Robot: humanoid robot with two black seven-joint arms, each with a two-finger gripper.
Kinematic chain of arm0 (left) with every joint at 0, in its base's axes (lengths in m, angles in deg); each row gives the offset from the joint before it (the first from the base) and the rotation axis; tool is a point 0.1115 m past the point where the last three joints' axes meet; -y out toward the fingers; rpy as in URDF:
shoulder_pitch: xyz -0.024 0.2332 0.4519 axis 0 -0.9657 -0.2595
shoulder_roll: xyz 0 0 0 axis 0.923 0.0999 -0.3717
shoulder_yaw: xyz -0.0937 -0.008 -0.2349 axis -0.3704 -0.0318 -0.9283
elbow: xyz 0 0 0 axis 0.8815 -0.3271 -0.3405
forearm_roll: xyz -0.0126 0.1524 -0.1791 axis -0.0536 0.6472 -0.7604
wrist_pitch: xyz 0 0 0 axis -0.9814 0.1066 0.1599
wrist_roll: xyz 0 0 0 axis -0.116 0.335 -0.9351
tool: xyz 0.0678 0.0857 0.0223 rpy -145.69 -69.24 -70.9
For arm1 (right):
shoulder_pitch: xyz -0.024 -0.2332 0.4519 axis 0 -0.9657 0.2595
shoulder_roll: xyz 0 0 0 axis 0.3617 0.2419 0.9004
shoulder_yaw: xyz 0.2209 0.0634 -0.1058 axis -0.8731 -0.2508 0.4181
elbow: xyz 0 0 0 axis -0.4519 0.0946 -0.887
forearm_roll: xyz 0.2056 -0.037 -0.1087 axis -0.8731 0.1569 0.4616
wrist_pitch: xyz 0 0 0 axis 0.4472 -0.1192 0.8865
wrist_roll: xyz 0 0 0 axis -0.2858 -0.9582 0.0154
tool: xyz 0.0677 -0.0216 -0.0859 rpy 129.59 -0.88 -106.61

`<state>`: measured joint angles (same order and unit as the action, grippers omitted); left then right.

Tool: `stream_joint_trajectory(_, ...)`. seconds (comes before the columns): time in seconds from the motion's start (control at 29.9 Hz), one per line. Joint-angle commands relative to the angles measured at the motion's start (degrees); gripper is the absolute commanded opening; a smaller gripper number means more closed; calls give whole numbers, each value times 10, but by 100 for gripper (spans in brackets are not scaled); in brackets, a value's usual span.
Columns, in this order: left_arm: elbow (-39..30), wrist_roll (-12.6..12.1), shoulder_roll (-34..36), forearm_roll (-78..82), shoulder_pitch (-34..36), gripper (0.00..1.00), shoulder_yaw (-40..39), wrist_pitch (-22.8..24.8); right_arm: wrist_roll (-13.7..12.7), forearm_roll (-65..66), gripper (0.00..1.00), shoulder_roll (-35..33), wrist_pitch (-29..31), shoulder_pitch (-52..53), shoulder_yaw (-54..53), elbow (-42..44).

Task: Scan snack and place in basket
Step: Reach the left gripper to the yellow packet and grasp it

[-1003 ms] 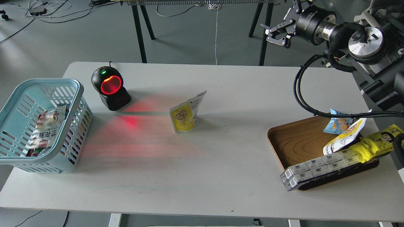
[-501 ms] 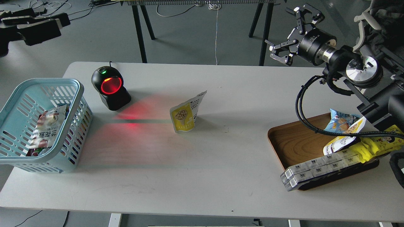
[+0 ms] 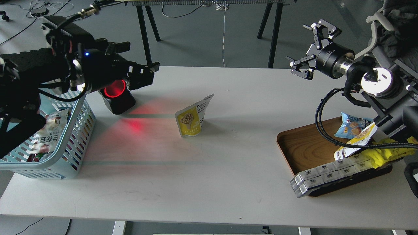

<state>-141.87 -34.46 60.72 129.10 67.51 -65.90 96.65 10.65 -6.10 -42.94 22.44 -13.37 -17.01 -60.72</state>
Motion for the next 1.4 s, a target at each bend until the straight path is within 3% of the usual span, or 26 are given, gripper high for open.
stream_joint_trajectory(0.0, 6, -36, -79, 36, 7, 100, 1, 4, 16, 24, 100, 4, 0, 3, 0, 9)
stream_joint_trajectory(0.17, 29, -83, -152, 60, 7, 100, 15, 4, 27, 44, 100, 5, 0, 6, 7, 12)
stream_joint_trajectory(0.27, 47, -109, -174, 60, 6, 100, 37, 4, 53, 109, 100, 8, 0, 6, 20, 12)
stream_joint_trajectory(0.37, 57, -121, -192, 60, 6, 100, 55, 4, 71, 143, 100, 12, -1, 6, 30, 12)
stream_joint_trajectory(0.64, 72, -145, -223, 70, -1, 100, 75, 4, 71, 143, 100, 13, -2, 4, 32, 12)
stream_joint_trajectory(1.24, 141, -132, -270, 133, -60, 97, 84, 4, 71, 144, 100, 22, -3, -2, 34, 12)
stream_joint_trajectory(1.37, 147, -111, -267, 133, -66, 87, 84, 4, 71, 143, 100, 22, -3, -2, 35, 12)
